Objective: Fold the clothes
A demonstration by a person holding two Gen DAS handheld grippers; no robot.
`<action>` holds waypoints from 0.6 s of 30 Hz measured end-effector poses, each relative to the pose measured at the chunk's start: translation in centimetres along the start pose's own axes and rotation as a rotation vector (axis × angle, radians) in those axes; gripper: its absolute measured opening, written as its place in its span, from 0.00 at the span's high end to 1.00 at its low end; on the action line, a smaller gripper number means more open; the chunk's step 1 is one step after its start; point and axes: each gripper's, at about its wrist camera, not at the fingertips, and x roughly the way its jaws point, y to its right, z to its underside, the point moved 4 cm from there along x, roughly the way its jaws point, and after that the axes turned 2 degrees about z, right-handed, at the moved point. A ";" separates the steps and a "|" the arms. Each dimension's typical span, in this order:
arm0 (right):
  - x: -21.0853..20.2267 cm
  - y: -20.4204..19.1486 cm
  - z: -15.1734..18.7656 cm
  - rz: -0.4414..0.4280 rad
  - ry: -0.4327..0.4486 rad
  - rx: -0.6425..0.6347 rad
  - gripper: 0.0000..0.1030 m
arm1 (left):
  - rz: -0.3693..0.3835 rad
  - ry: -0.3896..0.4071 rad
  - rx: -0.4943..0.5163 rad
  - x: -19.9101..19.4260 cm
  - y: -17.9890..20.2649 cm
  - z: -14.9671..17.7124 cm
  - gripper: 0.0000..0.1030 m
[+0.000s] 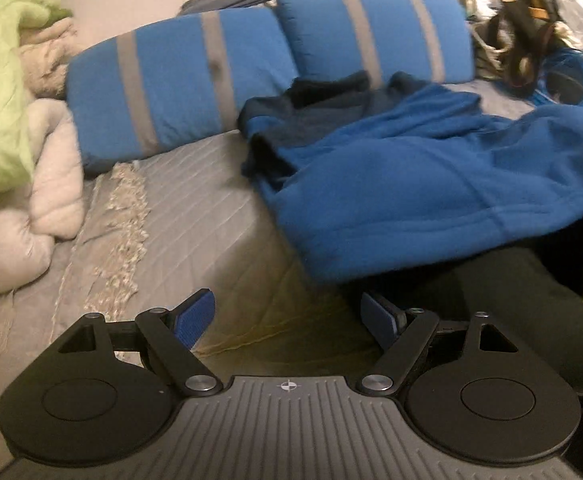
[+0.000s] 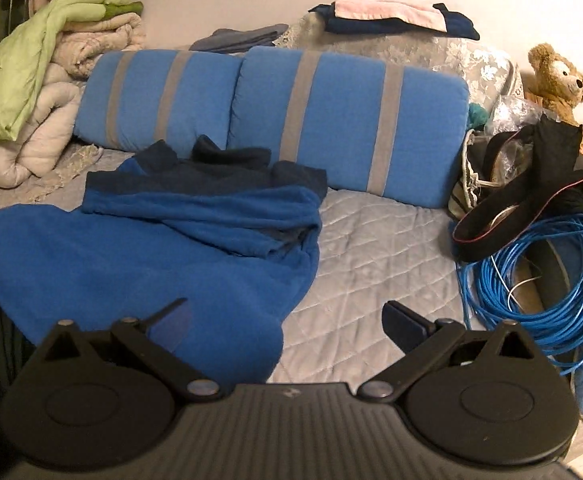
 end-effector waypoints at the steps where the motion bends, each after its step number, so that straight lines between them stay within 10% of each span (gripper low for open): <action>1: 0.0 -0.1 -0.2 -0.002 0.002 0.002 0.00 | -0.015 0.012 -0.005 0.2 -0.1 0.2 0.22; 9: 0.7 -1.4 -2.0 -0.036 0.013 -0.035 0.00 | 0.029 0.204 -0.232 -1.3 -2.1 -0.2 0.22; 18: 2.3 -2.9 -3.9 -0.072 0.002 -0.044 0.00 | 0.018 0.281 -0.255 -0.1 -1.5 -2.1 0.23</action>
